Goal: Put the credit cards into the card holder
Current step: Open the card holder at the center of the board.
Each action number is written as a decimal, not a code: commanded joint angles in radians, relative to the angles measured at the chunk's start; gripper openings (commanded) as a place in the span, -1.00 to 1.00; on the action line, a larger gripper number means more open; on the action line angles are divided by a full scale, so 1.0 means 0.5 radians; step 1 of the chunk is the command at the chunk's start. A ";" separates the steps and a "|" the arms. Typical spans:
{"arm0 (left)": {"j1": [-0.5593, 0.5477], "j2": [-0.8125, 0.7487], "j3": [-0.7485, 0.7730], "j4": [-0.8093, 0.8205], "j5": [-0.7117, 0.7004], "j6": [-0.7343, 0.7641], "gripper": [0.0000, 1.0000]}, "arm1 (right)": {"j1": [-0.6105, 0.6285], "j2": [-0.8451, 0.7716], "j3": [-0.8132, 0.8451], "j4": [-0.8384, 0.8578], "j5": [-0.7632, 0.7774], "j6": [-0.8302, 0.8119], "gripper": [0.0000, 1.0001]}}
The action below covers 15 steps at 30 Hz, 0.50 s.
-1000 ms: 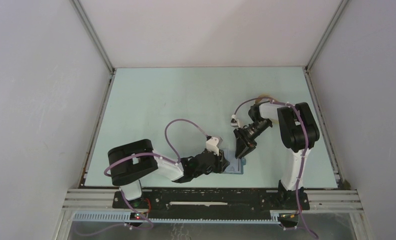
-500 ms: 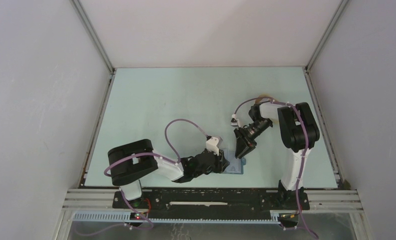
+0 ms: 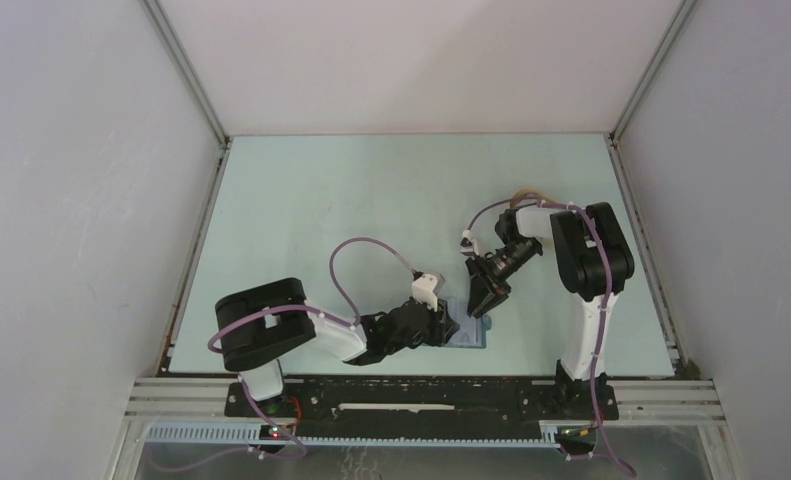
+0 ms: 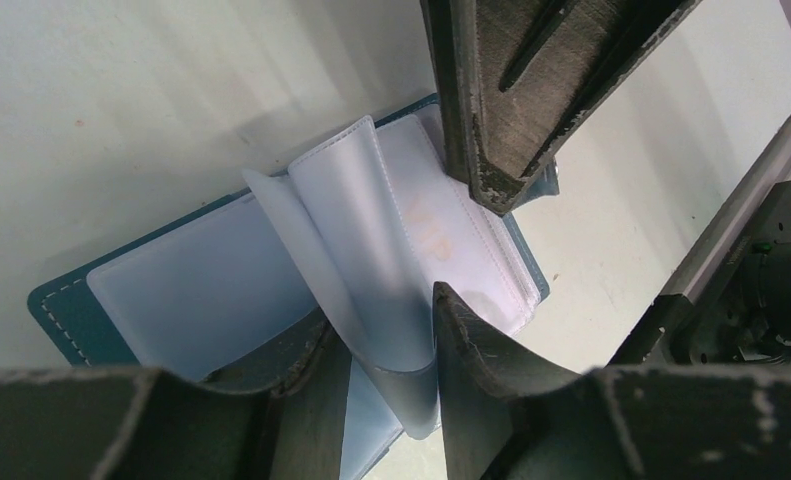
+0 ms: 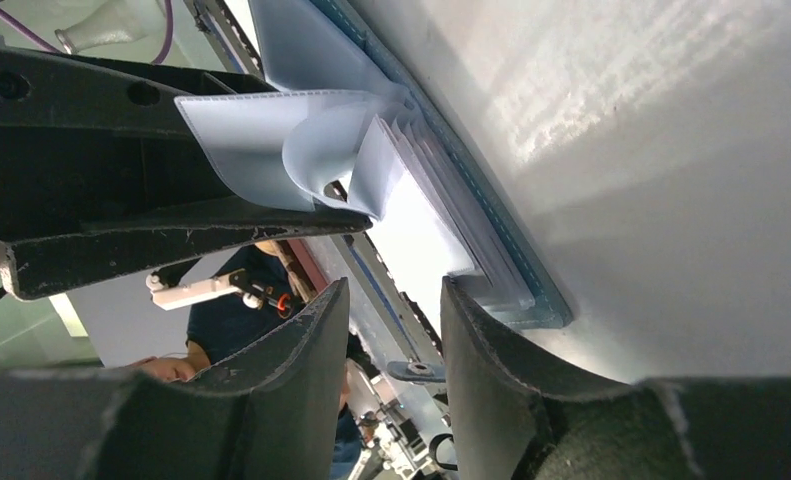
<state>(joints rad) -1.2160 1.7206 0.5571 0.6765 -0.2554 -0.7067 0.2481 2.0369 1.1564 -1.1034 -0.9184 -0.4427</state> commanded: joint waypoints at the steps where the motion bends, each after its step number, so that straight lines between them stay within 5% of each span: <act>1: 0.005 0.010 -0.041 0.083 0.049 0.035 -0.20 | 0.044 0.036 0.072 0.058 -0.057 0.027 -0.04; 15: 0.005 0.036 -0.047 0.181 0.139 0.063 0.14 | 0.095 0.066 0.054 0.297 -0.032 0.324 -0.05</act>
<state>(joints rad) -1.2144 1.7248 0.5491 0.7208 -0.2054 -0.6975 0.2893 2.0537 1.1702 -1.0424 -0.9493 -0.3328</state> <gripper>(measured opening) 0.550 0.469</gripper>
